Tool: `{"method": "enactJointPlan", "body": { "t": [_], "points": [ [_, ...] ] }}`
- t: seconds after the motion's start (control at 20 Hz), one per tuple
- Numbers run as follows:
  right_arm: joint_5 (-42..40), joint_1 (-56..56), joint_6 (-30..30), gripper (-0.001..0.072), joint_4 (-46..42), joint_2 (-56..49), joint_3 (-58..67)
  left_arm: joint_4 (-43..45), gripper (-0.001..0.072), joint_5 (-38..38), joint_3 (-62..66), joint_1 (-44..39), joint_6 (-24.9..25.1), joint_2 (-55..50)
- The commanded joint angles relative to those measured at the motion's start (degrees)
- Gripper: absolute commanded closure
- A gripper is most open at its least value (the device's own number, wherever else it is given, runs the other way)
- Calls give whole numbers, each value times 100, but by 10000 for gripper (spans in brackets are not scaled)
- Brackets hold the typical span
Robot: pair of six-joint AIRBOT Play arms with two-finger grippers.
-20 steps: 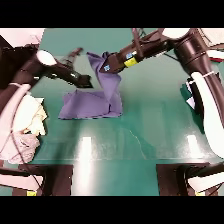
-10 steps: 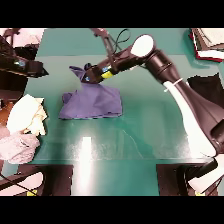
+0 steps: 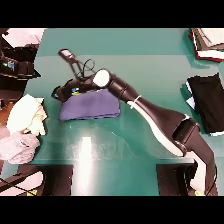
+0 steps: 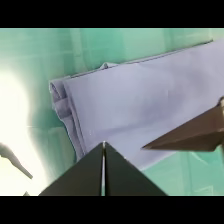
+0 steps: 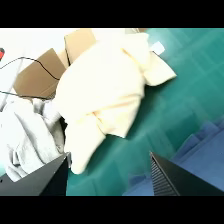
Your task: Fold the shirts.
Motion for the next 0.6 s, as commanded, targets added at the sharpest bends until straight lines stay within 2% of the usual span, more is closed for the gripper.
{"method": "enactJointPlan", "body": {
  "t": [0.0,0.15,0.25,0.55],
  "points": [
    [4,24,-105,137,-205,260,-468,-7,682,-181,2,9,-42,9],
    [1425,-608,-61,139,-525,992,-1362,0,682,-326,2,9,2,9],
    [2050,-1167,-42,139,-654,1453,-2041,0,682,-339,2,9,0,9],
    [2168,-2935,363,137,-531,2326,-3952,-4,682,-341,2,9,0,9]
  ]
}}
